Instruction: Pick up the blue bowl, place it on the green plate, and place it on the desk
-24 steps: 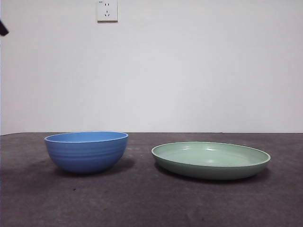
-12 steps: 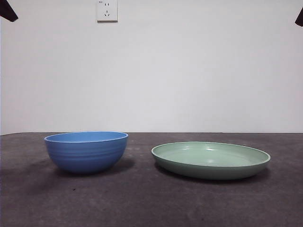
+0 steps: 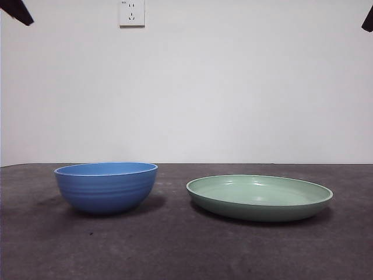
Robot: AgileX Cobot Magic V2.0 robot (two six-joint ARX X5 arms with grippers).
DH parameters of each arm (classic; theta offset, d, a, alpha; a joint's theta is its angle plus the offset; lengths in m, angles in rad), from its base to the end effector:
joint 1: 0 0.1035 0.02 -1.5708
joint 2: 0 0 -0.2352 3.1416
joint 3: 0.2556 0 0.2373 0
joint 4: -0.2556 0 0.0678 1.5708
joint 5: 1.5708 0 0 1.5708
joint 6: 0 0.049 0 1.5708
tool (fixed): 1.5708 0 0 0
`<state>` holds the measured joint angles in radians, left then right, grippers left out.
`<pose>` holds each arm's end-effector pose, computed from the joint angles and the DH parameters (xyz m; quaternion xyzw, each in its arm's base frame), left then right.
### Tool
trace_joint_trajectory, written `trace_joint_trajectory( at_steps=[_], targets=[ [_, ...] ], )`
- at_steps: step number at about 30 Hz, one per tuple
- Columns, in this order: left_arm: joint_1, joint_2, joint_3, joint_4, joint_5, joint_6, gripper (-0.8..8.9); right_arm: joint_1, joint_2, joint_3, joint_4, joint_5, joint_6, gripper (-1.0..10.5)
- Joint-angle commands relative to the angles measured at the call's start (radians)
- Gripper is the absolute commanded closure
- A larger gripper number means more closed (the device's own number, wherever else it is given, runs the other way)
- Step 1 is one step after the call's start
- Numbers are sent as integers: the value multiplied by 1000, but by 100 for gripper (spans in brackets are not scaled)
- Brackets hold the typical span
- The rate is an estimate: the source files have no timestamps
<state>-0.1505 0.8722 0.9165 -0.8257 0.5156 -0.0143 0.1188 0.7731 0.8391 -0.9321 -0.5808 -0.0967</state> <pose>0.1683 -0.0500 0.2759 -0.0754 0.3767 -0.2996 0.8733 0.1430 0.0441 0.2599 0.0548 0.3930 0.3305 0.8564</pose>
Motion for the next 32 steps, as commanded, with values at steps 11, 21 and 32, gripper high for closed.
trace_joint_trajectory(
  at_steps=[11,21,32],
  targets=[
    [-101,386,213,30,-231,3,413,3,5,16,10,-2,11,565],
    [-119,636,242,142,-335,2,413,3,5,16,12,-2,11,565],
    [-132,816,242,218,-359,2,418,3,5,16,19,-2,11,565]
  ],
)
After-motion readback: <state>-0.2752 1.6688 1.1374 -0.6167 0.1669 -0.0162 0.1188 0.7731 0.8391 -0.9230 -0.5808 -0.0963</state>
